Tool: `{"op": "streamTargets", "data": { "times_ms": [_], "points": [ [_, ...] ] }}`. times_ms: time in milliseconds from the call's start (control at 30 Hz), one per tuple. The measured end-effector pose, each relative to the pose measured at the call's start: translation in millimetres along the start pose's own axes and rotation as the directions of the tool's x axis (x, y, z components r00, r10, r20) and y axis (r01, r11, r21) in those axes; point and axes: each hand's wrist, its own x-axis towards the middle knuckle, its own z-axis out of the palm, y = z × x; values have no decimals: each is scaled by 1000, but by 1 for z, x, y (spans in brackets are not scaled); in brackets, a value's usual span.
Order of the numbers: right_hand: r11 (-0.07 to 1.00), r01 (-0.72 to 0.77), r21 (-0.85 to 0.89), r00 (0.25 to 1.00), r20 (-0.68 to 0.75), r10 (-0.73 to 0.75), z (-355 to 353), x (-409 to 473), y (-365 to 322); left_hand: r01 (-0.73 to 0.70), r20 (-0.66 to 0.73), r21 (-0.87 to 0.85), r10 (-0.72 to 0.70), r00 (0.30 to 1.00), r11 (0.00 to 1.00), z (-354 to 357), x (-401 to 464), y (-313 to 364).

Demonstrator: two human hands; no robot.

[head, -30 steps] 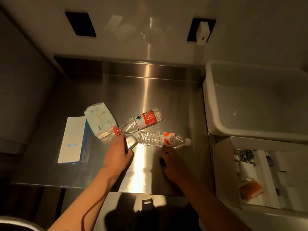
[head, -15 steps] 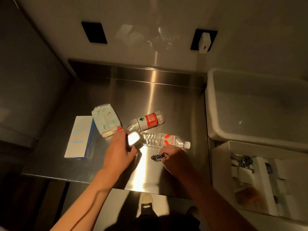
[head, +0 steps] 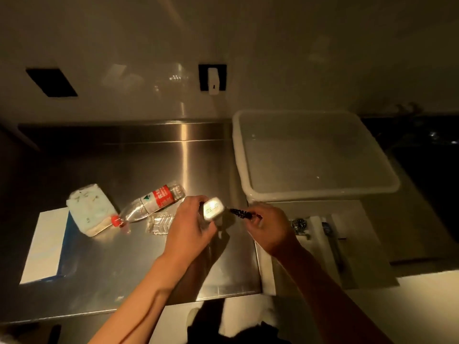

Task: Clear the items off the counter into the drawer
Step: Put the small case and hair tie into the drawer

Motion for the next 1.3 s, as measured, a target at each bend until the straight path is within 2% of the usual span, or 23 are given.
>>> {"op": "streamTargets", "data": {
  "times_ms": [133,300,467,733,933,1067,1300],
  "points": [
    [999,-29,14,997,-77,30,-35,-20,30,-69,44,-17,69,997,998,33,9,31],
    [994,-112,-11,990,-86,111,-67,-44,72,-86,97,-37,90,991,996,64,9,59],
    [949,-298,-107,955,-25,297,-85,-57,115,-106,135,-11,106,985,994,89,8,78],
    [860,-436,-265,890,14,455,-91,-60,146,-103,178,20,98,979,994,110,-2,95],
    [853,-452,-260,880,23,474,-85,-61,157,-109,182,83,93,979,991,117,-5,103],
    [842,-471,-262,867,37,497,-87,-65,159,-177,198,123,151,969,976,121,-6,109],
    [878,-440,-188,884,82,461,-100,-70,160,-325,344,126,266,900,937,135,-7,124]
  ]
}}
